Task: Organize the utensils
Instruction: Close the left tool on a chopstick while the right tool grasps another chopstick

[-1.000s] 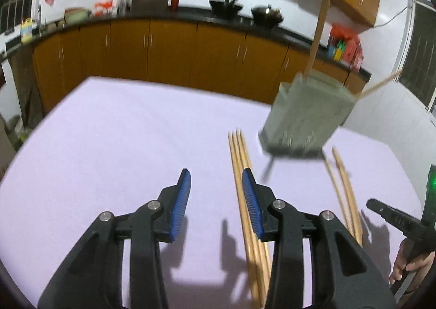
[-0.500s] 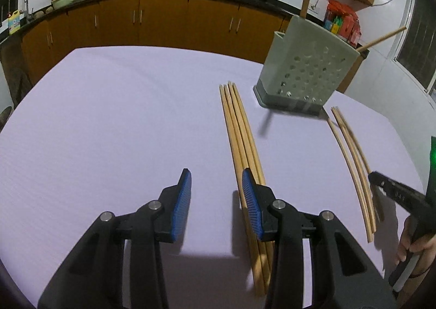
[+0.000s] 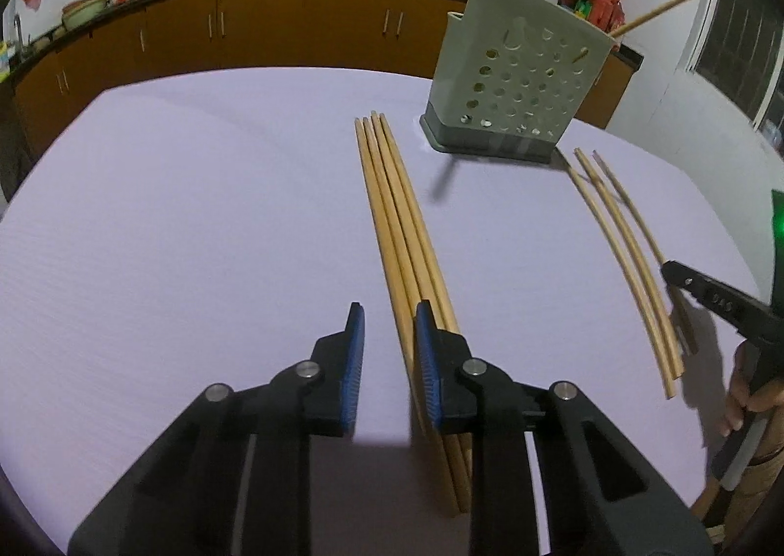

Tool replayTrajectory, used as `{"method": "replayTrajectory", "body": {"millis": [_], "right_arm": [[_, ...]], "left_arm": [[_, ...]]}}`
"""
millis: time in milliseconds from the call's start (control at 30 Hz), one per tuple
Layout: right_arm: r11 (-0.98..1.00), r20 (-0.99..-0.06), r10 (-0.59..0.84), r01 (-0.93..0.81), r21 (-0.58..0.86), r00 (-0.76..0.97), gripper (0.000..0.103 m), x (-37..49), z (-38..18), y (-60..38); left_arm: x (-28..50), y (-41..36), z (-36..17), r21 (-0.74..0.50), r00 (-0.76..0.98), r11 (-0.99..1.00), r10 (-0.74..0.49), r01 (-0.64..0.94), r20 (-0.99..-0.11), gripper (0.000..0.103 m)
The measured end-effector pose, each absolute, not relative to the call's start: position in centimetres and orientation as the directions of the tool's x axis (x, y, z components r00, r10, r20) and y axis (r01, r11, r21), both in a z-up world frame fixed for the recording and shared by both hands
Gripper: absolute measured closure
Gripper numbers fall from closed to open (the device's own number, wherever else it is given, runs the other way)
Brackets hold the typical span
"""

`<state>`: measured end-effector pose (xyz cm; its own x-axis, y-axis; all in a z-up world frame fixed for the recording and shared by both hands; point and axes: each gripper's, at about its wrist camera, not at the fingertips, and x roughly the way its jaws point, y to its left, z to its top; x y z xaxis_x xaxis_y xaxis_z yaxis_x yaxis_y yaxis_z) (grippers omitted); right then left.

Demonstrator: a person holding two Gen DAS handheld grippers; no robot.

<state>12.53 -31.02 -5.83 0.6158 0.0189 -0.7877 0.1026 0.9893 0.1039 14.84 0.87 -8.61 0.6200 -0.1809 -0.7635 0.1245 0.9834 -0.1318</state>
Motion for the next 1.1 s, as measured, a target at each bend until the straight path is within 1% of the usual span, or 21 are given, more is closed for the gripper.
{"method": "replayTrajectory", "body": {"millis": [67,100,233,300,367,400,433,500,567,667,767,1000,1100], "right_arm": [[0.990,-0.788,0.010,0.103,0.094,0.615,0.095,12.8,-5.8,-30.6],[0.991,-0.788,0.004,0.104,0.086,0.616,0.095,12.7,-5.8,-30.7],[0.992,-0.789,-0.005,0.103,0.074,0.614,0.095,12.4,-5.8,-30.7],[0.990,-0.791,0.015,0.099,0.095,0.612,0.095,12.2,-5.7,-30.8],[0.990,-0.790,0.025,0.096,0.105,0.612,0.095,12.1,-5.7,-30.7],[0.991,-0.789,0.021,0.094,0.099,0.615,0.095,12.0,-5.7,-30.6],[0.992,-0.787,0.019,0.088,0.093,0.616,0.095,12.0,-5.8,-30.5],[0.993,-0.787,0.022,0.075,0.087,0.616,0.095,12.2,-5.7,-30.2],[0.994,-0.787,0.027,0.067,0.087,0.616,0.095,12.4,-5.7,-30.0],[0.995,-0.784,0.013,0.070,0.072,0.621,0.095,12.7,-5.7,-30.0],[0.992,-0.781,-0.025,0.111,0.057,0.624,0.095,13.2,-5.7,-30.9],[0.993,-0.775,-0.050,0.117,0.031,0.629,0.095,13.2,-5.8,-31.6],[0.993,-0.775,-0.052,0.117,0.029,0.629,0.095,13.4,-5.8,-31.6]], "left_arm": [[15.0,0.9,-8.7,-0.114,0.613,0.986,-0.163,0.119,-0.773,0.082],[15.0,1.0,-8.8,-0.098,0.614,0.989,-0.148,0.114,-0.776,0.085],[15.1,0.9,-8.9,-0.087,0.613,0.991,-0.134,0.106,-0.779,0.085],[15.2,0.7,-8.8,-0.097,0.614,0.990,-0.141,0.104,-0.777,0.082],[15.4,0.4,-8.9,-0.086,0.618,0.991,-0.131,0.102,-0.775,0.082],[15.5,0.3,-8.9,-0.077,0.619,0.992,-0.124,0.103,-0.775,0.083],[15.7,0.2,-8.9,-0.064,0.620,0.993,-0.110,0.097,-0.777,0.089],[16.3,0.7,-8.9,-0.068,0.619,0.995,-0.102,0.078,-0.779,0.095],[16.9,1.6,-8.9,-0.086,0.617,0.995,-0.102,0.056,-0.780,0.095],[18.0,3.3,-8.8,-0.080,0.623,0.997,-0.066,0.006,-0.780,0.095],[18.7,5.0,-8.7,-0.072,0.626,0.997,-0.038,-0.029,-0.779,0.095],[18.7,6.0,-8.6,-0.072,0.630,0.997,-0.037,-0.030,-0.776,0.093],[18.7,5.7,-8.6,-0.069,0.630,0.997,-0.040,-0.021,-0.776,0.090]]}}
